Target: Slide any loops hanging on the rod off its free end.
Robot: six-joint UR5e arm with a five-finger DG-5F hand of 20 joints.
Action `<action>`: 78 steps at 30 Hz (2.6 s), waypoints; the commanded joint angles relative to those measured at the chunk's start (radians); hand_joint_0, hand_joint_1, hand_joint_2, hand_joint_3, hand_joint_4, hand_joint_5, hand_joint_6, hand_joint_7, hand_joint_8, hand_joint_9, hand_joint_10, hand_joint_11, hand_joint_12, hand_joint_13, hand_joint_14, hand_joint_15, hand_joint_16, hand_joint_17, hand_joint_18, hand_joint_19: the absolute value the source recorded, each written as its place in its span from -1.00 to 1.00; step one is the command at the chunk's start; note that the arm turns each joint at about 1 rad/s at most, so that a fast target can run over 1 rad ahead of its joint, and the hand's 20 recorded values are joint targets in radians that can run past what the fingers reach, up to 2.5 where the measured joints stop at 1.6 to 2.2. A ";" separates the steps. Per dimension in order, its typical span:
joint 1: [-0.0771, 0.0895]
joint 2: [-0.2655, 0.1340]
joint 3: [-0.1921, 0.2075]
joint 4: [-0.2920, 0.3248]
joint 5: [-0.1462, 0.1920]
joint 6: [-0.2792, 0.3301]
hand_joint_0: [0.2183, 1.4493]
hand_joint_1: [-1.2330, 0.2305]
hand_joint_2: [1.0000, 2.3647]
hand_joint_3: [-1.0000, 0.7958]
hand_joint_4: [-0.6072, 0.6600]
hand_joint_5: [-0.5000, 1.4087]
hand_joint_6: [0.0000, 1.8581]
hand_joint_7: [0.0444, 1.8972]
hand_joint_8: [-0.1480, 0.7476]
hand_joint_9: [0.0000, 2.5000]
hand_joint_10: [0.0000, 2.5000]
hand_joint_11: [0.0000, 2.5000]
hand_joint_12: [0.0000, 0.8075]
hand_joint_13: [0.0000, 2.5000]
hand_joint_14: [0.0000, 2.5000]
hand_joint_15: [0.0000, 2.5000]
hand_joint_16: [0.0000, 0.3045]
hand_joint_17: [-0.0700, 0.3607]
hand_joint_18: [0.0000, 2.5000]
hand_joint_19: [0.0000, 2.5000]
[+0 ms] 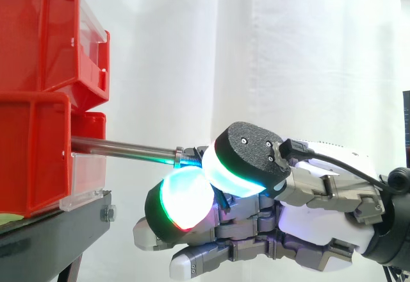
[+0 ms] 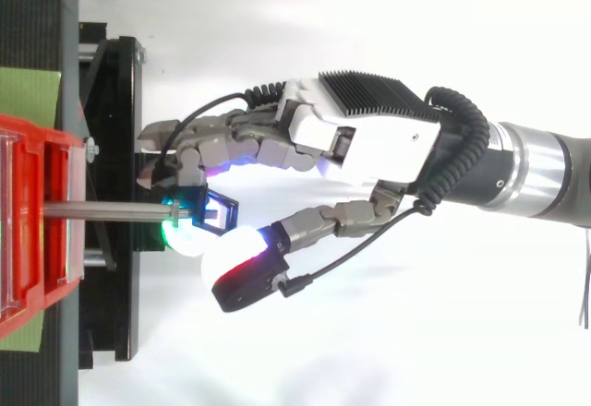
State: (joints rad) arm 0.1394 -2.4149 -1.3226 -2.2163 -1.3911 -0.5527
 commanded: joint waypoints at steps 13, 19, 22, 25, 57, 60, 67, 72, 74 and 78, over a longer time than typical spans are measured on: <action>0.000 -0.001 0.000 -0.019 -0.008 0.000 -0.43 -0.03 -1.00 -0.41 0.33 -0.59 -0.46 0.28 -0.03 -0.50 -1.00 -0.98 -0.18 -0.68 -1.00 -1.00 -0.69 -0.17 -0.60 -0.70; -0.003 0.000 0.000 -0.029 -0.023 0.000 -0.50 0.03 -1.00 -0.44 0.37 -0.61 -0.46 0.18 -0.03 -0.52 -1.00 -0.98 -0.15 -0.69 -1.00 -1.00 -0.67 -0.15 -0.61 -0.70; -0.003 -0.001 0.000 -0.029 -0.023 -0.001 -0.52 0.05 -1.00 -0.44 0.39 -0.61 -0.46 0.14 -0.02 -0.53 -1.00 -0.99 -0.14 -0.69 -1.00 -1.00 -0.66 -0.14 -0.61 -0.70; -0.003 0.000 0.000 -0.028 -0.023 0.000 -0.53 0.05 -1.00 -0.44 0.39 -0.61 -0.46 0.11 -0.03 -0.53 -1.00 -0.99 -0.14 -0.69 -1.00 -1.00 -0.66 -0.13 -0.62 -0.70; -0.050 0.000 0.000 -0.045 -0.112 0.002 -0.38 -0.09 -0.99 -0.36 0.41 -0.62 -0.46 0.07 -0.06 -0.52 -1.00 -0.99 -0.20 -0.69 -1.00 -1.00 -0.69 -0.18 -0.62 -0.69; -0.050 0.000 0.000 -0.046 -0.114 0.002 -0.37 -0.12 -0.99 -0.34 0.37 -0.60 -0.46 0.19 -0.06 -0.52 -1.00 -0.97 -0.21 -0.67 -1.00 -1.00 -0.69 -0.19 -0.61 -0.69; -0.052 0.000 0.000 -0.042 -0.114 0.002 -0.35 -0.14 -0.99 -0.32 0.30 -0.58 -0.46 0.47 -0.05 -0.49 -1.00 -0.95 -0.20 -0.65 -1.00 -1.00 -0.70 -0.19 -0.58 -0.68; -0.050 -0.001 0.000 -0.046 -0.114 0.002 -0.34 -0.12 -0.98 -0.28 0.29 -0.57 -0.43 0.55 -0.03 -0.47 -1.00 -0.94 -0.21 -0.63 -1.00 -1.00 -0.70 -0.19 -0.56 -0.68; -0.050 0.000 0.000 -0.048 -0.114 0.002 -0.34 -0.12 -0.98 -0.25 0.28 -0.58 -0.41 0.55 -0.03 -0.46 -1.00 -0.93 -0.21 -0.63 -1.00 -1.00 -0.70 -0.19 -0.56 -0.69; -0.052 -0.001 0.000 -0.042 -0.114 0.002 -0.35 -0.11 -0.97 -0.20 0.27 -0.59 -0.35 0.47 -0.03 -0.46 -1.00 -0.92 -0.21 -0.63 -1.00 -1.00 -0.70 -0.19 -0.56 -0.69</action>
State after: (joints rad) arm 0.0879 -2.4152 -1.3223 -2.2619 -1.5048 -0.5507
